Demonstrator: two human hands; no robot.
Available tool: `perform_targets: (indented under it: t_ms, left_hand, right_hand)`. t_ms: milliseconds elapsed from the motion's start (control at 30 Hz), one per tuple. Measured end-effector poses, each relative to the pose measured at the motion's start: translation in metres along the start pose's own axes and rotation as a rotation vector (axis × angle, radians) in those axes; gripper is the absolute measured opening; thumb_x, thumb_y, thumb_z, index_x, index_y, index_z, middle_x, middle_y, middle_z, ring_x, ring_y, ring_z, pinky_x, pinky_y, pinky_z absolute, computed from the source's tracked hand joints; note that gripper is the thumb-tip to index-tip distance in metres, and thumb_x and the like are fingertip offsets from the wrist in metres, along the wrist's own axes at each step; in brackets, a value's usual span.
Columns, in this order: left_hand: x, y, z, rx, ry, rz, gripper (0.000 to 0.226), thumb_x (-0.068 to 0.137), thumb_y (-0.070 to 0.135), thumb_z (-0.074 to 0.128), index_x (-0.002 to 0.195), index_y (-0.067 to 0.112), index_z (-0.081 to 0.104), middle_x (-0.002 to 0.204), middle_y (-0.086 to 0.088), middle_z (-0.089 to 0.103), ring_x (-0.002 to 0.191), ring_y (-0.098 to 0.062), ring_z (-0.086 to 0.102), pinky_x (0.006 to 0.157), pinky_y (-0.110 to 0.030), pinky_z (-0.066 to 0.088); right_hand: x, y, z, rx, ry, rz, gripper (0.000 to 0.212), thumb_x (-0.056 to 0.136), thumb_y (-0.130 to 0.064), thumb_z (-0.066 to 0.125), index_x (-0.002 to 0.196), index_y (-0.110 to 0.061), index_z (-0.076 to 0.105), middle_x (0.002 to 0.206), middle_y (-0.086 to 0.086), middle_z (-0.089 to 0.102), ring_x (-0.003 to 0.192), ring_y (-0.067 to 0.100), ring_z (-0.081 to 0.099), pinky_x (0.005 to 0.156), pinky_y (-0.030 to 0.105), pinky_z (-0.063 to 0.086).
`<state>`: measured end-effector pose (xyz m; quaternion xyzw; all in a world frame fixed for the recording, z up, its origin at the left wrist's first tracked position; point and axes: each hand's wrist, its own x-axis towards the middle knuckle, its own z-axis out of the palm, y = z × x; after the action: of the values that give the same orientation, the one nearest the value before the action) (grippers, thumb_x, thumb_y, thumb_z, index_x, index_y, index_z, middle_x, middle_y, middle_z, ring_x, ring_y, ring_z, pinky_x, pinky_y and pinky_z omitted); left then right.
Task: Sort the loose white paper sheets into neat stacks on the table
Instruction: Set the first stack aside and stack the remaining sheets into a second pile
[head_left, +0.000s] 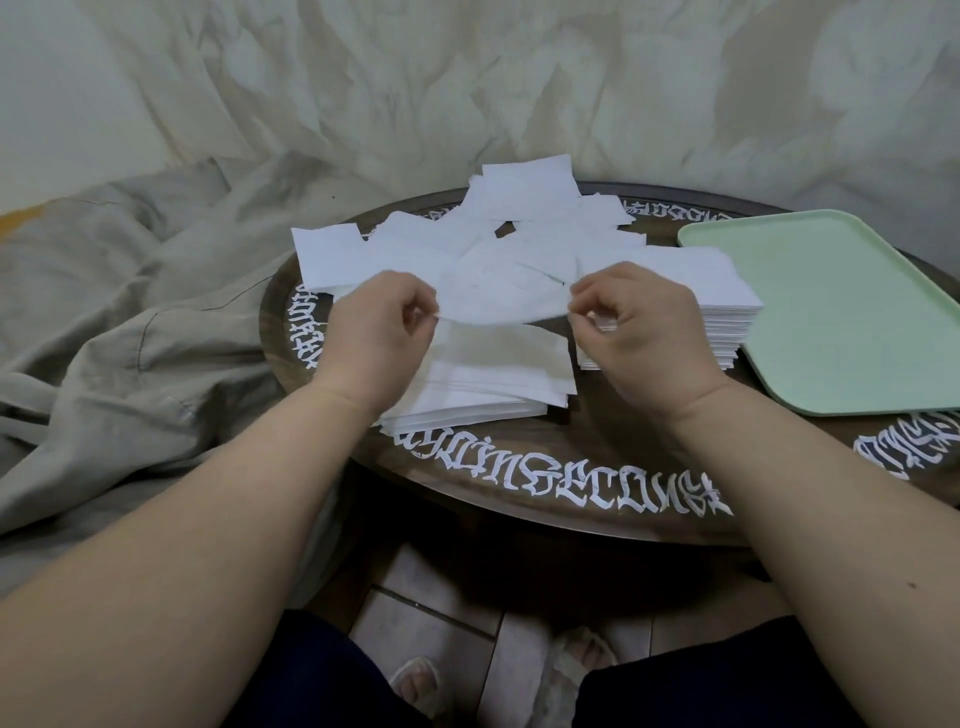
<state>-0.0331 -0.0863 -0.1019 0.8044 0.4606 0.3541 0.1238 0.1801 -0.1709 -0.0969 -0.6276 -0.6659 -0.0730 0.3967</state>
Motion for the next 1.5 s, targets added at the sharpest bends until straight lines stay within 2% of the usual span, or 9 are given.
perform_targets:
  t_ms: [100, 167, 367, 1067, 1233, 1500]
  left_hand:
    - [-0.008, -0.012, 0.0, 0.103, -0.209, -0.054, 0.018, 0.082, 0.011, 0.066, 0.076, 0.025, 0.057, 0.093, 0.002, 0.069, 0.084, -0.019, 0.062, 0.086, -0.032, 0.048]
    - [-0.011, -0.015, -0.002, 0.099, -0.271, -0.07, 0.018, 0.081, 0.011, 0.066, 0.075, 0.026, 0.058, 0.093, 0.003, 0.069, 0.087, -0.017, 0.063, 0.088, -0.032, 0.048]
    - [-0.013, -0.016, -0.007, 0.07, -0.319, -0.075, 0.019, 0.08, 0.01, 0.064, 0.074, 0.027, 0.06, 0.094, 0.002, 0.069, 0.09, -0.016, 0.064, 0.087, -0.038, 0.051]
    - [-0.013, -0.016, -0.011, 0.064, -0.337, -0.098, 0.019, 0.079, 0.006, 0.063, 0.073, 0.024, 0.062, 0.093, 0.0, 0.07, 0.088, -0.017, 0.064, 0.086, -0.035, 0.051]
    - [-0.014, -0.015, -0.011, 0.052, -0.359, -0.106, 0.021, 0.079, 0.005, 0.063, 0.072, 0.025, 0.062, 0.092, -0.001, 0.07, 0.088, -0.017, 0.064, 0.085, -0.035, 0.051]
    - [-0.014, -0.016, -0.01, 0.051, -0.364, -0.123, 0.023, 0.079, 0.005, 0.06, 0.072, 0.027, 0.062, 0.095, 0.001, 0.07, 0.091, -0.016, 0.063, 0.088, -0.034, 0.05]
  right_hand:
    - [-0.007, 0.004, 0.002, -0.064, -0.294, 0.09, 0.009, 0.083, -0.007, 0.062, 0.08, -0.008, 0.07, 0.094, 0.005, 0.068, 0.088, 0.023, 0.062, 0.082, 0.036, 0.049]
    - [-0.009, 0.003, 0.004, -0.098, -0.433, 0.105, 0.011, 0.084, -0.01, 0.06, 0.082, -0.01, 0.07, 0.094, 0.003, 0.067, 0.088, 0.02, 0.06, 0.081, 0.033, 0.047]
    - [-0.011, -0.001, 0.004, -0.119, -0.588, 0.12, 0.009, 0.085, -0.015, 0.061, 0.079, -0.016, 0.068, 0.085, -0.004, 0.062, 0.085, 0.015, 0.058, 0.074, 0.027, 0.044]
    - [-0.011, 0.0, 0.006, -0.104, -0.552, 0.128, 0.01, 0.083, -0.015, 0.061, 0.082, -0.014, 0.072, 0.089, -0.001, 0.067, 0.085, 0.016, 0.061, 0.078, 0.033, 0.049]
    - [-0.011, 0.001, 0.007, -0.147, -0.612, 0.127, 0.007, 0.084, -0.021, 0.063, 0.084, -0.018, 0.07, 0.093, -0.002, 0.064, 0.088, 0.016, 0.06, 0.078, 0.032, 0.049]
    - [-0.011, -0.003, 0.014, -0.21, -0.616, 0.042, 0.02, 0.082, -0.033, 0.066, 0.1, -0.023, 0.063, 0.106, -0.004, 0.053, 0.096, 0.015, 0.046, 0.076, 0.029, 0.039]
